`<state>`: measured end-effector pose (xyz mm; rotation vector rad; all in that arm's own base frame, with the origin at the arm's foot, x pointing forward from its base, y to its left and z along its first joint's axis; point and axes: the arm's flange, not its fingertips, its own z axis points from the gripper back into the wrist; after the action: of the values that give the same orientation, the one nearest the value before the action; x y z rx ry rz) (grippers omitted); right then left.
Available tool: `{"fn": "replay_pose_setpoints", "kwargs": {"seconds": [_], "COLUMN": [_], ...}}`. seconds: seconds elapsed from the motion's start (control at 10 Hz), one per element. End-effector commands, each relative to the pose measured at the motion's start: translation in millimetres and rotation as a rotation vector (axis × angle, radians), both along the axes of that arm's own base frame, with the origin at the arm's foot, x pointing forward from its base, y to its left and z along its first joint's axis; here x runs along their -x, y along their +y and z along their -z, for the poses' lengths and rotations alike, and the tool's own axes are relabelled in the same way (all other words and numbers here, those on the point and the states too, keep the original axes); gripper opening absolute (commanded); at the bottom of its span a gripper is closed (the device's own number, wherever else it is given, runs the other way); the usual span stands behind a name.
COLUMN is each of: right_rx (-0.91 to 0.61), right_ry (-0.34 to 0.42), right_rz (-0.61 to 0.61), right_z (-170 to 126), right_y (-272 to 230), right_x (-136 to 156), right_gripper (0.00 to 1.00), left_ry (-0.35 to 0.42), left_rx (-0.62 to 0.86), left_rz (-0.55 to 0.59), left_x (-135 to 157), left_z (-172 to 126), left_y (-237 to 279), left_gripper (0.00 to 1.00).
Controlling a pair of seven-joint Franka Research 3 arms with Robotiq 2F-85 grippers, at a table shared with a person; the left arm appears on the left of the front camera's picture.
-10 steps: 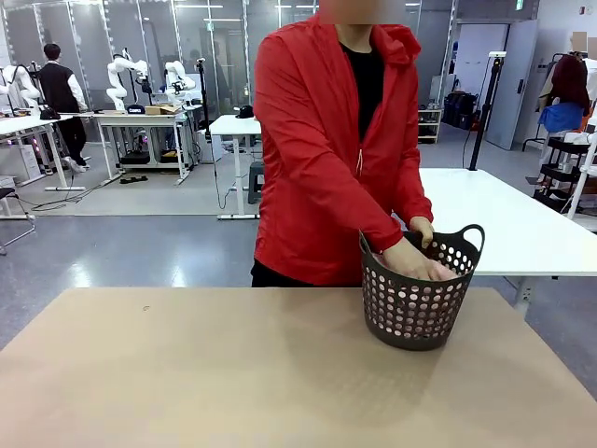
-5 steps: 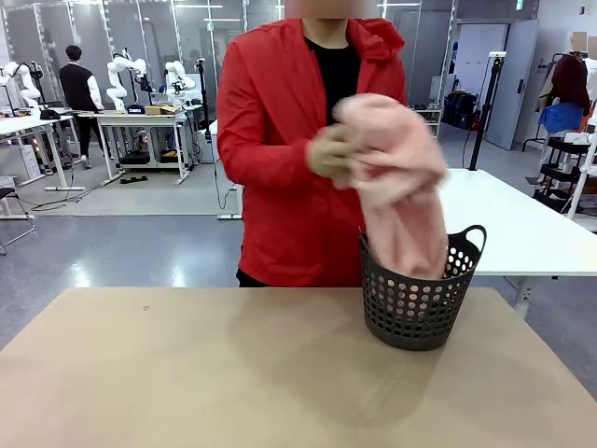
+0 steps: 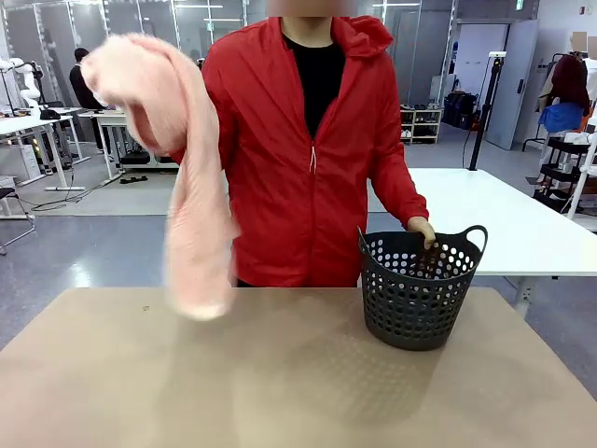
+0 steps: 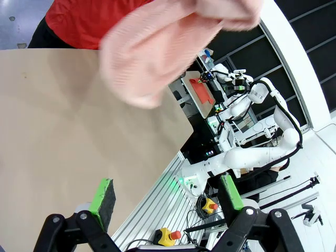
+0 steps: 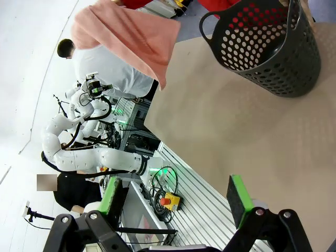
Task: Fold the towel.
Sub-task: Grab the top end of the 100 cm Hotel Towel extended by the human.
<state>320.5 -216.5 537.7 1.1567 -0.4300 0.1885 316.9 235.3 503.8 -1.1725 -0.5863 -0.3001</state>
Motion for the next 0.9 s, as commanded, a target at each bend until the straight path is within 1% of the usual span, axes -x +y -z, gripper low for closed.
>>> {"fn": "replay_pose_setpoints", "kwargs": {"seconds": [0.0, 0.8], "right_rx": [-0.007, -0.007], "right_ry": [-0.021, -0.021], "right_rz": [-0.006, -0.006], "right_z": [0.2, 0.2], "right_y": [-1.6, -1.6], "right_x": [-0.3, -0.3], "right_gripper": [1.0, 1.0], "left_ry": [-0.013, -0.013], "left_rx": [0.016, 0.016], "left_rz": [0.008, 0.008], "left_x": [0.0, 0.0], "left_z": [-0.3, -0.3], "left_y": [1.0, 1.0], "left_gripper": [1.0, 1.0]}}
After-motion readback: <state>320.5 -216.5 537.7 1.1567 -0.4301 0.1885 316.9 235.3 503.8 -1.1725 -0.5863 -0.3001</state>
